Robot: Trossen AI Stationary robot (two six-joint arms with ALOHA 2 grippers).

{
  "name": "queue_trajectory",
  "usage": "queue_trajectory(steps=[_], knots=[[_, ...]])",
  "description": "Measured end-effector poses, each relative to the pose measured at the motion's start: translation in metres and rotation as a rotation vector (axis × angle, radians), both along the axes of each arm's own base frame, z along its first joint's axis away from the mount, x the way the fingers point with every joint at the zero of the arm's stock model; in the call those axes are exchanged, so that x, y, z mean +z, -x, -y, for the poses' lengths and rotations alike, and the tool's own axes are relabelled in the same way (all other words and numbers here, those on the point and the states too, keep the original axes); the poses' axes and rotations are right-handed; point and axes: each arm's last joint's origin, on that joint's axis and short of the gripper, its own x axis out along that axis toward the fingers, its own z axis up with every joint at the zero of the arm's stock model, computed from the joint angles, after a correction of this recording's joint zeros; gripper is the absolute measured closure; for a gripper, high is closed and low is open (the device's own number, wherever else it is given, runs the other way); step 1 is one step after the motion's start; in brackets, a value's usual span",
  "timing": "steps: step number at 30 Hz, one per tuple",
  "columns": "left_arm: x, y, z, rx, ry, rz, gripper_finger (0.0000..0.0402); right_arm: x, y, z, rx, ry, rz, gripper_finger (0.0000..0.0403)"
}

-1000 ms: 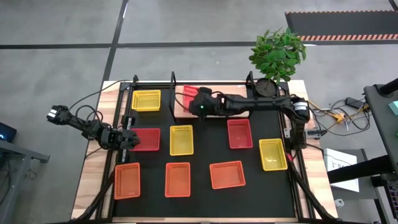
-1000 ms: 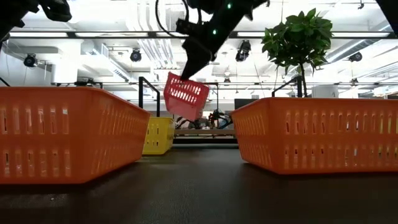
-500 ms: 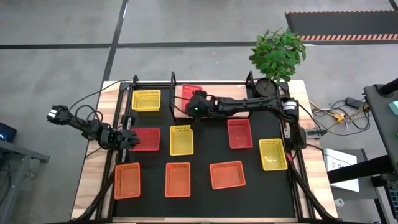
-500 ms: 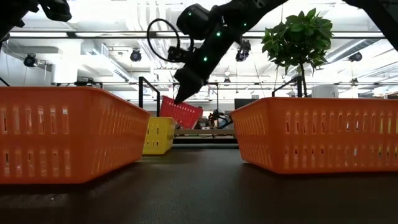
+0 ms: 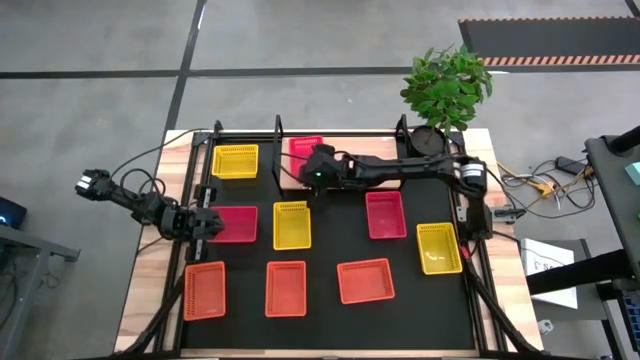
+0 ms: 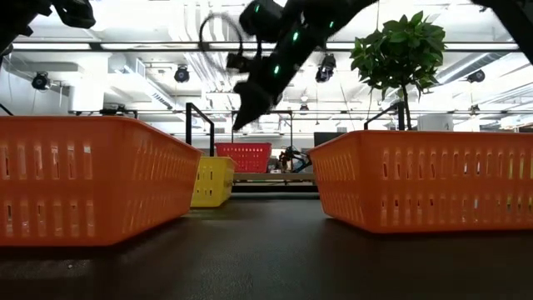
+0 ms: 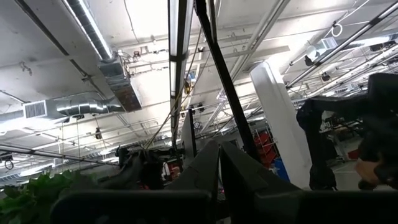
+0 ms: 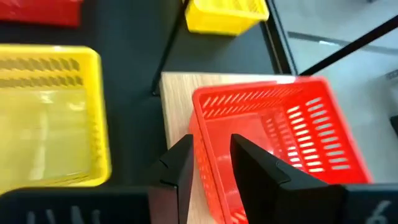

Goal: Stack baskets on shelf by color
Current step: Put the middle red bin on the shelf

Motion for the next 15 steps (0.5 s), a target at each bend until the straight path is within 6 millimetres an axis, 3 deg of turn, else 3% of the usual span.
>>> queue_trajectory(steps=[4, 7, 12, 15], knots=[[0.000, -0.001, 0.000, 0.000, -0.002, -0.005, 0.0400, 0.021, 0.012, -0.003, 0.024, 0.037, -0.020, 0.0308], [-0.001, -0.001, 0.001, 0.000, -0.005, -0.012, 0.0400, 0.027, 0.023, 0.010, -0.048, 0.093, -0.072, 0.0327], [-0.001, -0.002, 0.001, 0.000, -0.005, -0.013, 0.0400, 0.016, 0.037, 0.041, -0.151, 0.070, -0.183, 0.0381], [-0.001, -0.002, 0.001, 0.000, -0.005, -0.013, 0.0400, 0.004, 0.040, 0.055, -0.198, 0.036, -0.225, 0.0391]])
